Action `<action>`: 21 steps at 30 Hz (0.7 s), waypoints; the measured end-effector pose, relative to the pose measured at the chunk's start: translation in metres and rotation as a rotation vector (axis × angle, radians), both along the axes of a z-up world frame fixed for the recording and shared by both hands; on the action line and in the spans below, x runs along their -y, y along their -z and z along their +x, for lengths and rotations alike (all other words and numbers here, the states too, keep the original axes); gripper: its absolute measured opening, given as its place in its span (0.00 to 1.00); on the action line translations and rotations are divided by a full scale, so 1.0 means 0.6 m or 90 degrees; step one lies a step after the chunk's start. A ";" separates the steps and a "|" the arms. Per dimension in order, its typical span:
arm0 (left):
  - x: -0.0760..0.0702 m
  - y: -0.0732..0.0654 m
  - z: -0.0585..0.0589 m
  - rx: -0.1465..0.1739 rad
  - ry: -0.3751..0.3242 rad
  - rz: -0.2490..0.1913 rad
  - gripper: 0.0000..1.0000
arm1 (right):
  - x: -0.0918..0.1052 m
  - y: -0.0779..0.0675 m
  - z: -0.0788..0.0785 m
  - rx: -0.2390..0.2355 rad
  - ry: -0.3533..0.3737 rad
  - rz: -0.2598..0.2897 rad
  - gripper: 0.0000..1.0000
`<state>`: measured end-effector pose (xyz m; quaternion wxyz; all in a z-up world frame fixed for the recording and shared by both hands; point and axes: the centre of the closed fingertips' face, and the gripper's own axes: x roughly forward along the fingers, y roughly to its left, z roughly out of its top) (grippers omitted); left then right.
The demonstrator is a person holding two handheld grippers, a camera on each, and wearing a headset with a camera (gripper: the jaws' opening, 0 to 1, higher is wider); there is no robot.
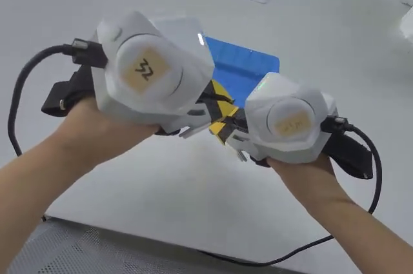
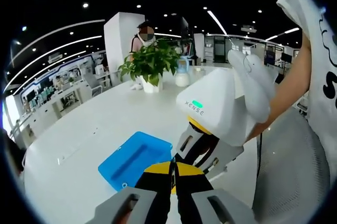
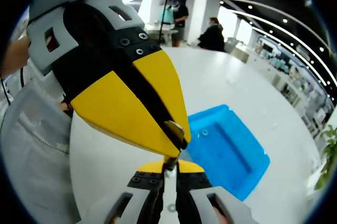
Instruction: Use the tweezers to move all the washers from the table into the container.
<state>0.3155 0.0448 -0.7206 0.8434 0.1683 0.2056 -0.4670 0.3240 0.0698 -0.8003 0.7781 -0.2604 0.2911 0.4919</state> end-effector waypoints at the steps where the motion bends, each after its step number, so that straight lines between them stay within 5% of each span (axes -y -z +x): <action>1: -0.001 -0.003 0.002 0.005 0.000 0.001 0.00 | -0.001 -0.005 0.003 0.006 0.001 0.001 0.03; 10: -0.005 -0.037 0.027 0.049 0.003 0.010 0.00 | -0.011 -0.042 0.033 0.037 0.009 0.019 0.03; 21: -0.011 -0.055 0.072 0.084 -0.007 0.016 0.00 | -0.020 -0.057 0.088 0.072 0.025 0.031 0.03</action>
